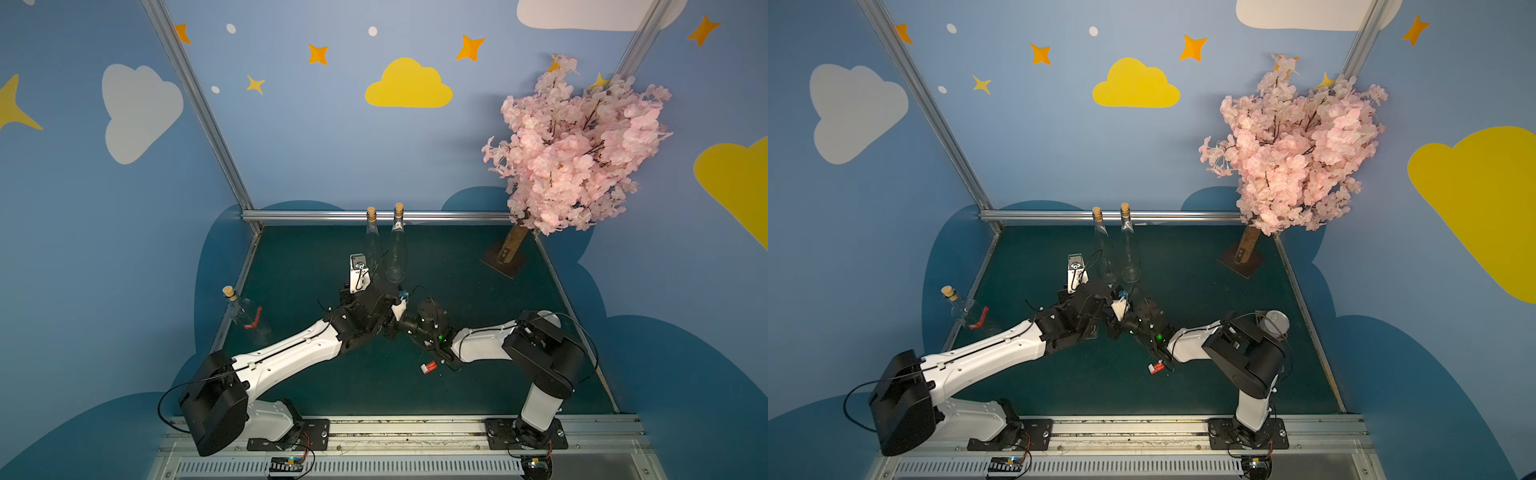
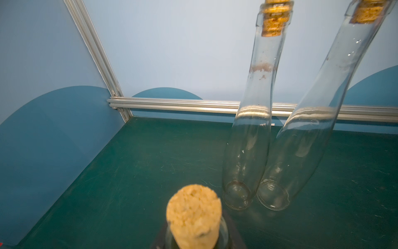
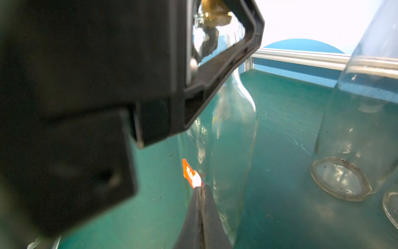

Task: Remove the label from the bottle
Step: Tear open the label from the bottle.

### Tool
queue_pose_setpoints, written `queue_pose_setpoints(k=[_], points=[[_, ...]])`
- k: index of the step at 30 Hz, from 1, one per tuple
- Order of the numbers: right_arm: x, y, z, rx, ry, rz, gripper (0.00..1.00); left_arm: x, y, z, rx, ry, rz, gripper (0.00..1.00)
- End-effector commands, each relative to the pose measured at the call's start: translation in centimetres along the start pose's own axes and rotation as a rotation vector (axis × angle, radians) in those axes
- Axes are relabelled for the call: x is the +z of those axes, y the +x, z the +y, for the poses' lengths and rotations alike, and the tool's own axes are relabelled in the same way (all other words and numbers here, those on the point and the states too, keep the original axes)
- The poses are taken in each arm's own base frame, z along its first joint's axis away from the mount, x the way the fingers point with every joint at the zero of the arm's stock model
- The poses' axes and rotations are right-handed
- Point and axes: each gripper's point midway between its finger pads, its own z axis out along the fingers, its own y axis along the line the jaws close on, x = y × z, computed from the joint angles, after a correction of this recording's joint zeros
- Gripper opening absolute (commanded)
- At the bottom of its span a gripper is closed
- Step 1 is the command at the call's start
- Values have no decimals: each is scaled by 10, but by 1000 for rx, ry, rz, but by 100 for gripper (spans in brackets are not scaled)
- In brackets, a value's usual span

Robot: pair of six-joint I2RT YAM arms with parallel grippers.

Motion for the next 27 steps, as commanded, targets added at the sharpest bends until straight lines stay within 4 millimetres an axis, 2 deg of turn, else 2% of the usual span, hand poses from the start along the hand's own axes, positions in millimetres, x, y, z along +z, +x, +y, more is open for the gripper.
queue_pose_setpoints(k=[1,15,17,19,23,25,27], points=[[-8,-2,57,-110,-196,-5,0,10,6,11,43,-69,-11,3],[-16,7,60,-105,-206,27,0,10,11,13,37,-45,-16,3],[-16,3,61,-105,-206,16,0,9,11,13,37,-40,-17,3],[-24,12,59,-92,-193,42,0,9,10,13,32,-30,-20,3],[-35,16,53,-71,-144,109,0,4,-1,10,2,27,-38,3],[-42,22,42,-20,-72,186,0,2,-11,8,-25,68,-60,3],[-50,28,36,-41,-32,274,0,3,-22,12,-62,95,-82,3]])
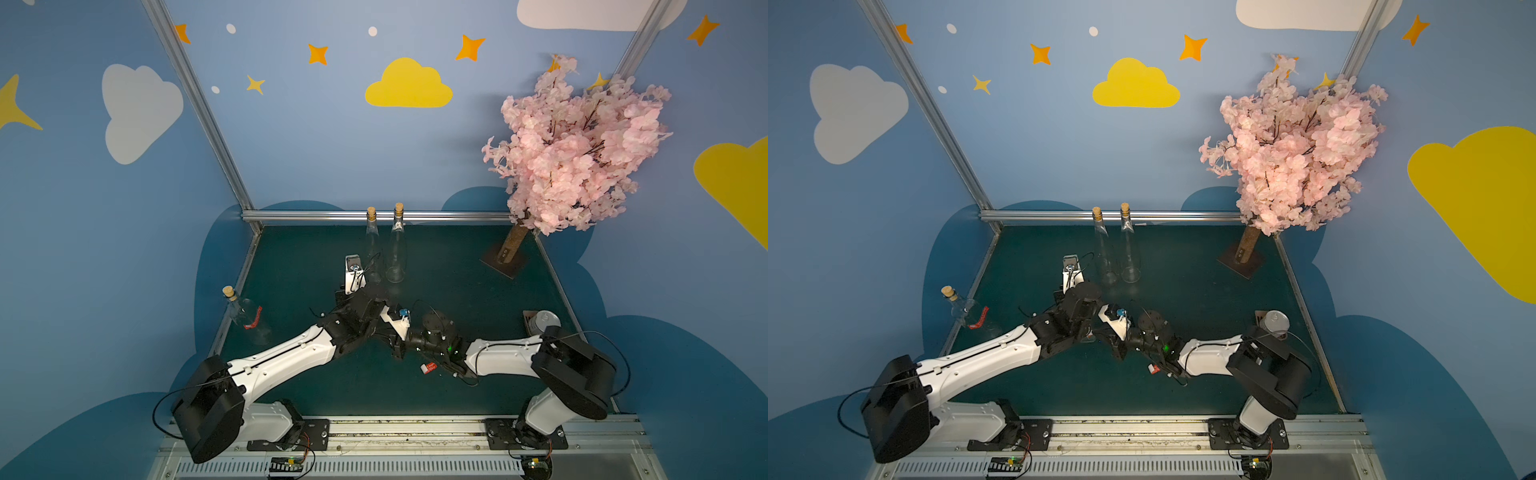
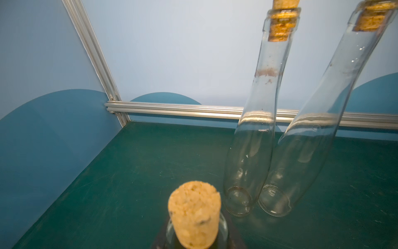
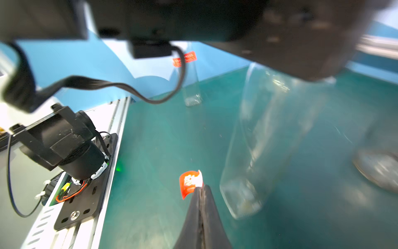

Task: Remove the label from the bottle
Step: Tear open the label from the bottle, then place the label at the center of the board.

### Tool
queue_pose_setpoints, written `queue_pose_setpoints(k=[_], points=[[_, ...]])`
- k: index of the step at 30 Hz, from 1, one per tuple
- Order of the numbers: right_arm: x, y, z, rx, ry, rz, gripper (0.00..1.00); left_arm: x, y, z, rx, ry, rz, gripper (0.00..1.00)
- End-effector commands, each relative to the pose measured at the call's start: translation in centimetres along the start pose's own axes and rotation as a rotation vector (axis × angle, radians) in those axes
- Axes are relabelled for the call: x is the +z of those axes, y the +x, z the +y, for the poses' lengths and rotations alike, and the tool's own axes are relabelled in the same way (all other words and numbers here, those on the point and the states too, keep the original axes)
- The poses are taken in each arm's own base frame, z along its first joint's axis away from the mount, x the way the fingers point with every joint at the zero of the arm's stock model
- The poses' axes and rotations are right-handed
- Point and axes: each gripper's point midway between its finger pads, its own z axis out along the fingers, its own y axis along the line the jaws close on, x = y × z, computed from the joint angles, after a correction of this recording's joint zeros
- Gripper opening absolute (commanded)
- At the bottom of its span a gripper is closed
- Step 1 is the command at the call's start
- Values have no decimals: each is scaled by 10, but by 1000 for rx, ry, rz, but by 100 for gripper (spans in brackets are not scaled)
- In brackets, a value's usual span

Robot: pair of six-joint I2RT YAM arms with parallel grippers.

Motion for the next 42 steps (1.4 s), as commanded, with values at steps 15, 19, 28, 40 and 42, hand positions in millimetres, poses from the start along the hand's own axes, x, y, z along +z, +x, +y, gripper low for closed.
queue_pose_setpoints(k=[15,19,28,40,42], points=[[-30,24,-44,317,178,274,0,44,-89,26,-220,90,-146,3],[-30,29,-54,434,185,307,0,61,-95,28,-230,95,-157,3],[-22,49,-68,634,177,410,0,87,-104,17,-188,121,-186,3],[-19,81,-86,728,237,511,0,108,-110,9,-172,134,-204,3],[-20,87,-88,735,246,524,0,110,-110,8,-163,133,-204,3]])
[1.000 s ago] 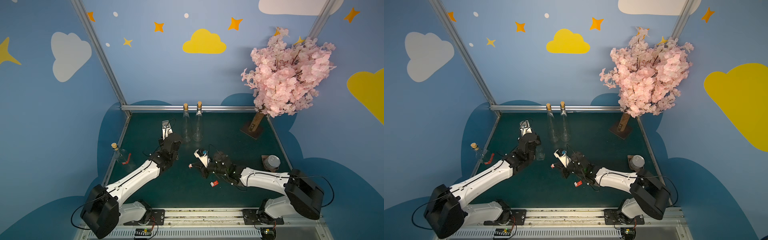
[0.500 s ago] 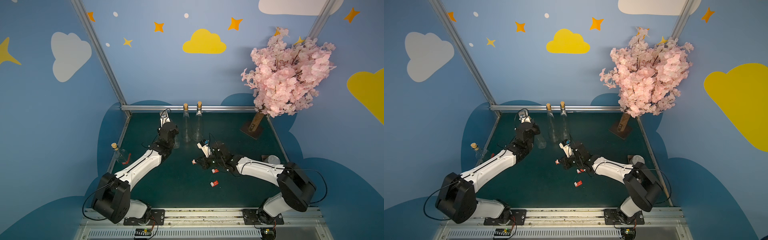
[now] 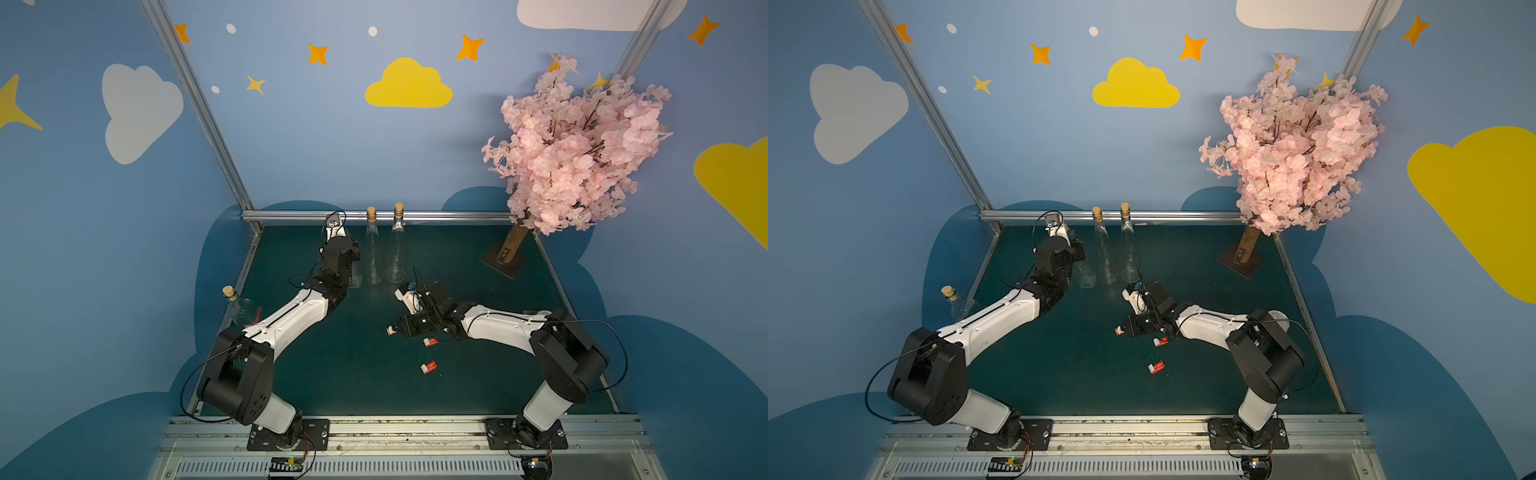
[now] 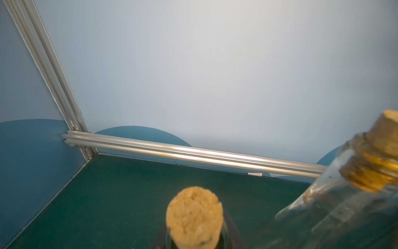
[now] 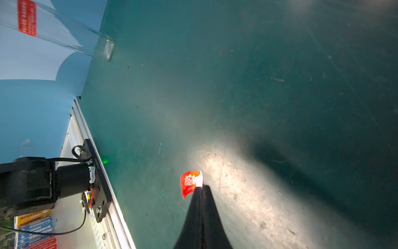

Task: Remove the label from the bottle
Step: Place the label at the center of the board.

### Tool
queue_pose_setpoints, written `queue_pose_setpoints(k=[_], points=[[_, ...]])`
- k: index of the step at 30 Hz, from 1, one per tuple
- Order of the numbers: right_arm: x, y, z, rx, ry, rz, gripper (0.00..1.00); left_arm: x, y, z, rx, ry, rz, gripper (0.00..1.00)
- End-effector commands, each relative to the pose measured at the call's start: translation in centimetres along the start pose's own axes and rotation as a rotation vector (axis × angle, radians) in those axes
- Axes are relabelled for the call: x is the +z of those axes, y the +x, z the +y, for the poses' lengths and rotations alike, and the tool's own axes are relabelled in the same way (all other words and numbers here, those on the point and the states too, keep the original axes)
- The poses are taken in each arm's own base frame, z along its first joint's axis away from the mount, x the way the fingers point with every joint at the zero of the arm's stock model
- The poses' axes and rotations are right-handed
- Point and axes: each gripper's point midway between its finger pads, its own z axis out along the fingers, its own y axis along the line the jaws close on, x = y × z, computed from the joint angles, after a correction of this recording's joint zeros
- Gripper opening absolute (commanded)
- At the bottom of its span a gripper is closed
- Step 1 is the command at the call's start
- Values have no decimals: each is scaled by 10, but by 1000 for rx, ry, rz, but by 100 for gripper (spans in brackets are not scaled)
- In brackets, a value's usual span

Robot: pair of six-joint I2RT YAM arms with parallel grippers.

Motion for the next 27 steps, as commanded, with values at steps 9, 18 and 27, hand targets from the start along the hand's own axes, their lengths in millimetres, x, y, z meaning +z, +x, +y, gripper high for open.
queue_pose_setpoints(k=[9,18,27], points=[[11,4,-14,34,31,47,0,13,-33,-12,14,16,-97,3],[18,6,-26,31,77,72,1,25,-18,-14,63,1,-78,3],[25,11,-35,28,107,105,2,26,-7,-14,78,1,-58,3]])
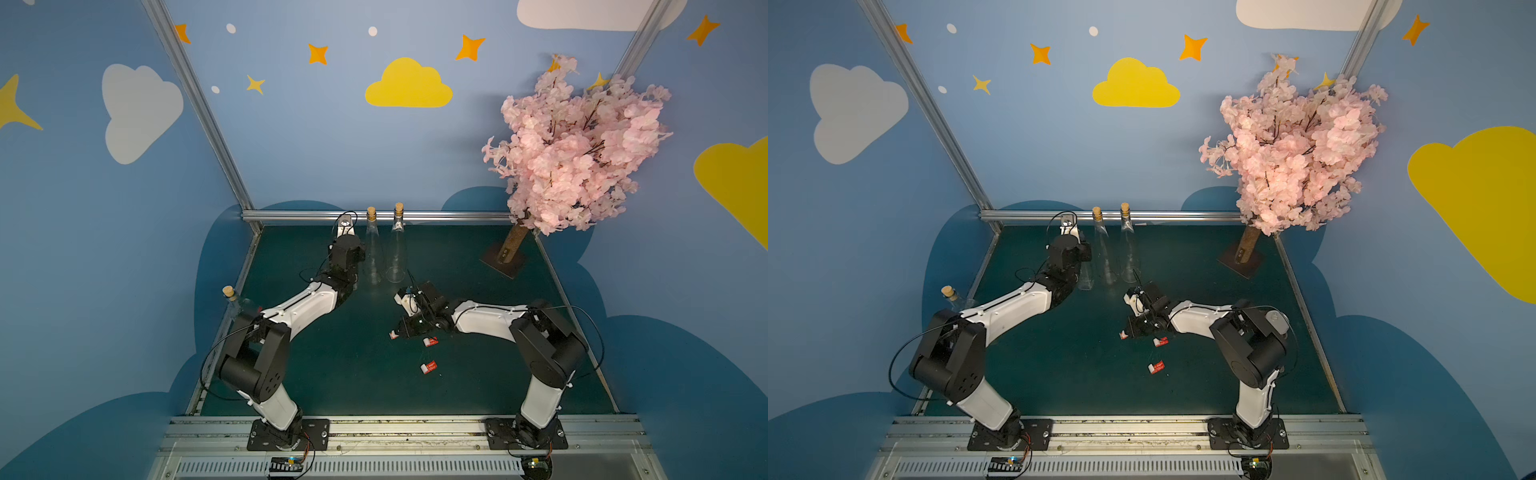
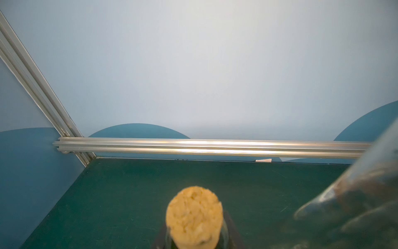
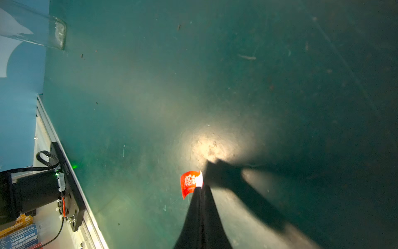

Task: Remove the label from the bottle
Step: Place the label at the center of the board.

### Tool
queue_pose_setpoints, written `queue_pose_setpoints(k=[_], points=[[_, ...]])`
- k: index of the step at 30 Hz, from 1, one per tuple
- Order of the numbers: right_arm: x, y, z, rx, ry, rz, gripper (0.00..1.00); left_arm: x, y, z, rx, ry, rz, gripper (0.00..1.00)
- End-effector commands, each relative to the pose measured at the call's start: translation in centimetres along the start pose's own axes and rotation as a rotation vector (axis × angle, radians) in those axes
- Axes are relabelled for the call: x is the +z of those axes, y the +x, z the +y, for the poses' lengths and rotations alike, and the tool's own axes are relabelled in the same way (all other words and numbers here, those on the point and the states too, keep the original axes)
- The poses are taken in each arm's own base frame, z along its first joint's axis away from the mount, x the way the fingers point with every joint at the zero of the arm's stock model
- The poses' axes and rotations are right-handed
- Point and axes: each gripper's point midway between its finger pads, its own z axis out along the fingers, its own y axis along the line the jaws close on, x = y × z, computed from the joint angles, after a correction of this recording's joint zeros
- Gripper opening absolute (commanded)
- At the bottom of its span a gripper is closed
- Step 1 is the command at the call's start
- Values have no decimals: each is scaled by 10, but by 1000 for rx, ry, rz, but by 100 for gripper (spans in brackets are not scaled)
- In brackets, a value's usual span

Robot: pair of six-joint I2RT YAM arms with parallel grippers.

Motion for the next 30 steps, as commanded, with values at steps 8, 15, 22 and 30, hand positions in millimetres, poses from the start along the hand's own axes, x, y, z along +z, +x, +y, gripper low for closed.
queue_pose_setpoints(k=[8,15,22,30], points=[[7,0,-14,-21,66,34,7,-7,-31,5,-44,-4,-93,27],[9,5,-20,-33,102,48,13,-15,-34,9,-45,-8,-102,38],[10,9,-27,-76,183,59,21,-25,-40,15,-58,-9,-115,42],[12,16,-38,-179,360,91,22,-37,-41,20,-91,-1,-115,42]])
